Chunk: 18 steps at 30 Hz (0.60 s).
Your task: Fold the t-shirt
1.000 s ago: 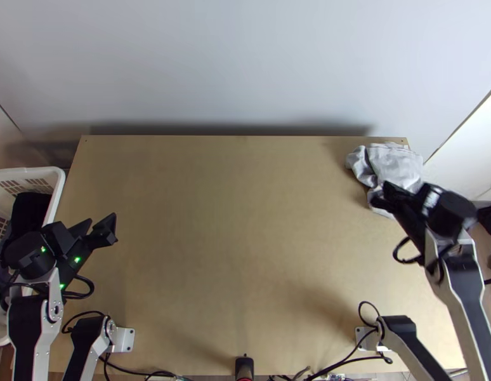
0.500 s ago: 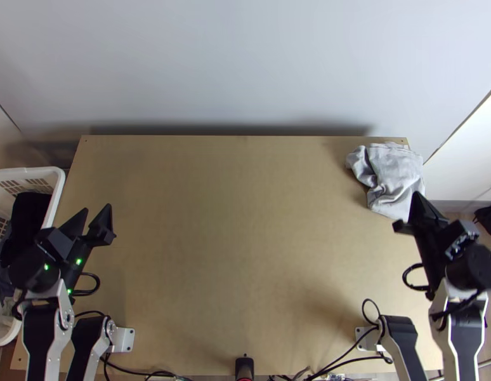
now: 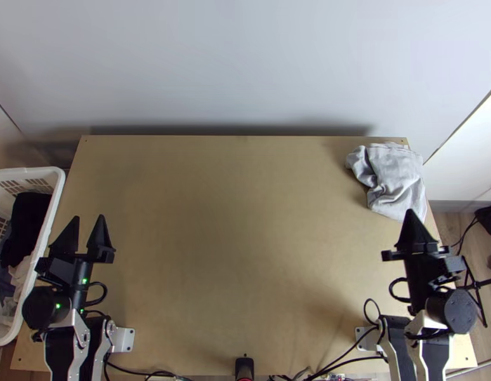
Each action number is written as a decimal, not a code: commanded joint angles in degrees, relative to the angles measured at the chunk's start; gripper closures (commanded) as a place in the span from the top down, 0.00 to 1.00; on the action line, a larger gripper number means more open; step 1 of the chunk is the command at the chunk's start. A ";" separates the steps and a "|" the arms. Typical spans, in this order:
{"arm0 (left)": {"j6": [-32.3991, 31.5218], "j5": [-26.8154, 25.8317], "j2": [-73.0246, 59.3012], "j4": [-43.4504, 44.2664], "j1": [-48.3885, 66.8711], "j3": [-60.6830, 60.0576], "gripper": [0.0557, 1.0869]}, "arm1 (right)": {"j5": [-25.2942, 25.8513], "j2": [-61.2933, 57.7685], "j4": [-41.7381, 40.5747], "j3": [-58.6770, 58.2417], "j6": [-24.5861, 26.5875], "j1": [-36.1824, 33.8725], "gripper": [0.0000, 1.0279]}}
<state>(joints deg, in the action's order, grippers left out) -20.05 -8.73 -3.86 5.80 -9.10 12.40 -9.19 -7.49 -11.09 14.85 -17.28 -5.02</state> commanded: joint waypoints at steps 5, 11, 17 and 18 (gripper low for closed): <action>1.42 1.88 3.95 4.57 2.07 -7.31 0.93 | -2.15 7.75 -1.21 -9.05 0.40 0.97 0.03; 2.04 2.40 3.95 -2.46 3.83 -7.92 0.93 | -2.59 7.75 6.26 -9.23 1.98 3.17 0.03; 4.15 2.32 3.95 -12.39 3.74 -7.92 0.94 | -2.41 7.66 17.42 -9.31 2.78 3.61 0.57; 4.23 2.05 3.95 -14.42 3.74 -7.92 0.94 | -2.41 7.75 19.44 -9.31 2.78 3.26 0.68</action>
<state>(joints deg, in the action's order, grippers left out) -17.65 -6.52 -0.08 0.36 -5.80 4.95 -11.57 -0.12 -1.10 6.02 -15.09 -2.09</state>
